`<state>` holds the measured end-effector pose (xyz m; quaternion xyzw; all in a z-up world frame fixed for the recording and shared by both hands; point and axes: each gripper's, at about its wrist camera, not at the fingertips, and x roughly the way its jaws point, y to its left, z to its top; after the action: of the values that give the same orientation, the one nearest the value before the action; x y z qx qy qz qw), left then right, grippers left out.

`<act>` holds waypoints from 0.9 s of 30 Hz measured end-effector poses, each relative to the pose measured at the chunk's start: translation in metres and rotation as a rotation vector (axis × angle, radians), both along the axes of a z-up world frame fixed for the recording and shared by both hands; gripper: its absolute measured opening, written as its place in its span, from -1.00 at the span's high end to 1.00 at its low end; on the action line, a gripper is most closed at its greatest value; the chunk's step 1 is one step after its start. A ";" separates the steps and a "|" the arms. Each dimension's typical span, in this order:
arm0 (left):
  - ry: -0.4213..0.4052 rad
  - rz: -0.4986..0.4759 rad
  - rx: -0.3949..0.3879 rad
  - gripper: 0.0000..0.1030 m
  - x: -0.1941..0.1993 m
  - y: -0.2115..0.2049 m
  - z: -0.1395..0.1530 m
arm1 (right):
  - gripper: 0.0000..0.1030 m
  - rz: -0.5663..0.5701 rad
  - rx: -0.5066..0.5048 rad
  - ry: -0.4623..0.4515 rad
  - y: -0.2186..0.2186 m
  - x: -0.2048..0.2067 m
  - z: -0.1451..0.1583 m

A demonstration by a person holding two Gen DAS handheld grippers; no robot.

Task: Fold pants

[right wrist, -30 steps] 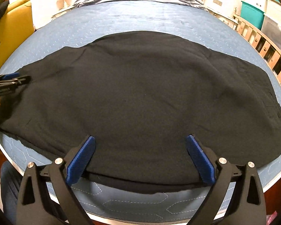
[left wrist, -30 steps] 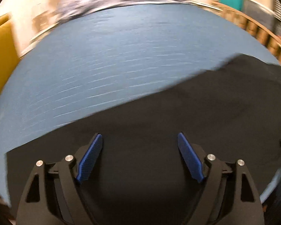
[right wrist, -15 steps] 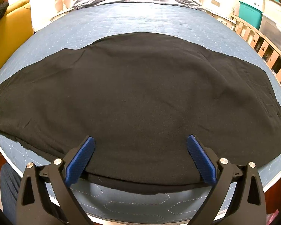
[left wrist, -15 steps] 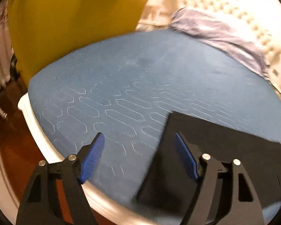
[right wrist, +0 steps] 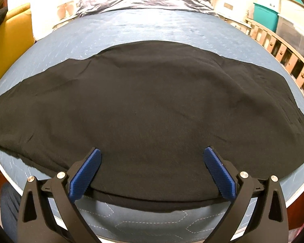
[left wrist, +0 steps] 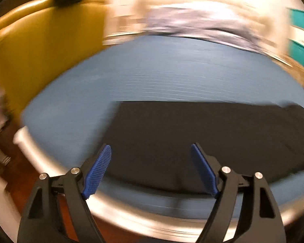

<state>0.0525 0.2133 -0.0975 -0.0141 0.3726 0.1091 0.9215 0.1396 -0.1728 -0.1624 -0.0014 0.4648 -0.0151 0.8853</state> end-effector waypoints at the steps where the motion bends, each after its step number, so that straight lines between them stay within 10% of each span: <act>1: 0.003 -0.035 -0.012 -0.58 -0.001 -0.022 -0.003 | -0.92 -0.004 -0.004 -0.005 0.001 -0.001 0.000; 5: 0.077 -0.134 -0.109 -0.58 0.014 -0.097 -0.024 | -0.92 0.002 -0.005 -0.012 0.001 -0.004 0.000; 8: 0.139 -0.208 -0.044 -0.58 0.024 -0.123 -0.041 | -0.92 0.011 0.003 -0.015 0.000 -0.004 -0.001; 20: 0.171 0.039 0.019 -0.82 0.015 -0.022 -0.045 | -0.92 0.012 0.005 -0.034 -0.002 -0.007 -0.003; 27: 0.089 -0.159 -0.084 -0.73 0.025 -0.102 -0.019 | -0.92 0.027 0.009 -0.049 -0.004 -0.010 -0.003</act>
<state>0.0779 0.1109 -0.1165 -0.0181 0.4171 0.0204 0.9085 0.1298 -0.1763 -0.1650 -0.0034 0.4429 -0.0012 0.8966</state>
